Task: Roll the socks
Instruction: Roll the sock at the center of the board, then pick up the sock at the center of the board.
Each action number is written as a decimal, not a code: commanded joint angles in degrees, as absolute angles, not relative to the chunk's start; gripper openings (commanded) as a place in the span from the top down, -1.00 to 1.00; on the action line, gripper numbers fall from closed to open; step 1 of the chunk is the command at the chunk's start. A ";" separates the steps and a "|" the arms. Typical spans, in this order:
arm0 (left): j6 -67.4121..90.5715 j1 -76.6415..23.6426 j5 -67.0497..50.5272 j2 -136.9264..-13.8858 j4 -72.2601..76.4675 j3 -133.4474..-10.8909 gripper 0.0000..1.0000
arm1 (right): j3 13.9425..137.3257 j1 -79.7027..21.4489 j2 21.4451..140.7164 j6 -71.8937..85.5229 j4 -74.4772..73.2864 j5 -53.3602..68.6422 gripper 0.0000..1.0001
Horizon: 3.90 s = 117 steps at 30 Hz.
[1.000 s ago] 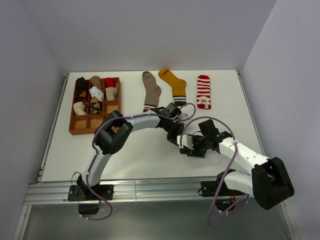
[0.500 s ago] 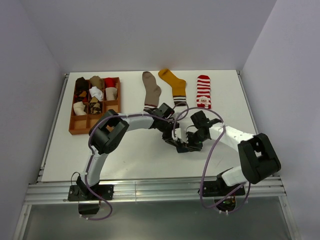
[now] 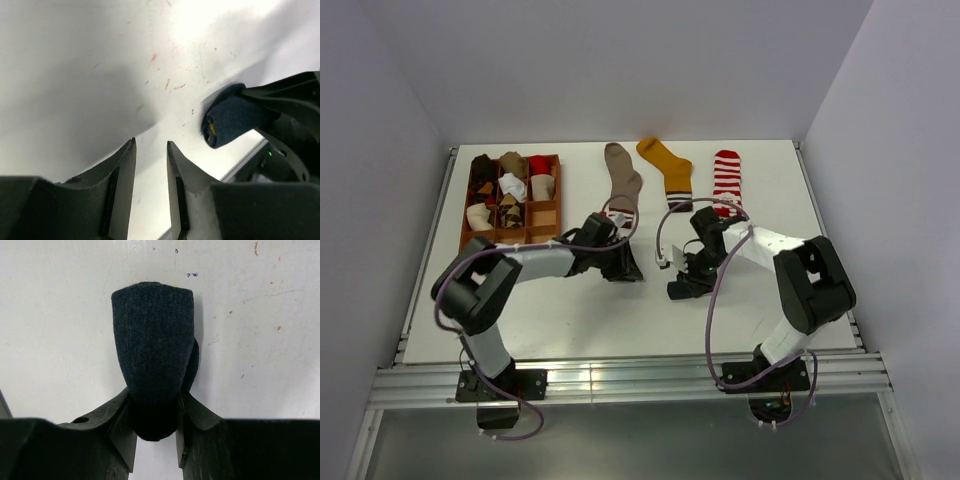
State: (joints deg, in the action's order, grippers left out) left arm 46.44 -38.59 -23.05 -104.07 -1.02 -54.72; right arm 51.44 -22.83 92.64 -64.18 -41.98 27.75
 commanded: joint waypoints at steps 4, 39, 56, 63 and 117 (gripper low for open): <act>43.87 -41.99 -3.63 -88.61 9.67 -45.79 0.30 | 56.24 -21.62 98.43 -65.39 -49.48 25.40 0.46; -4.12 -73.92 22.15 -107.22 12.74 -60.99 -0.13 | 73.56 -19.78 114.60 -65.65 -67.40 28.13 0.49; -13.88 -73.83 26.10 -116.28 16.52 -64.07 -0.13 | 78.04 -19.78 120.49 -67.67 -74.70 28.48 0.49; -16.78 -73.48 26.98 -118.38 18.02 -64.86 -0.13 | 79.28 -19.95 123.04 -68.90 -78.13 29.44 0.49; 15.20 -60.56 7.03 -99.50 8.88 -56.25 0.99 | 81.82 -0.44 89.21 -38.06 -61.53 37.53 -0.20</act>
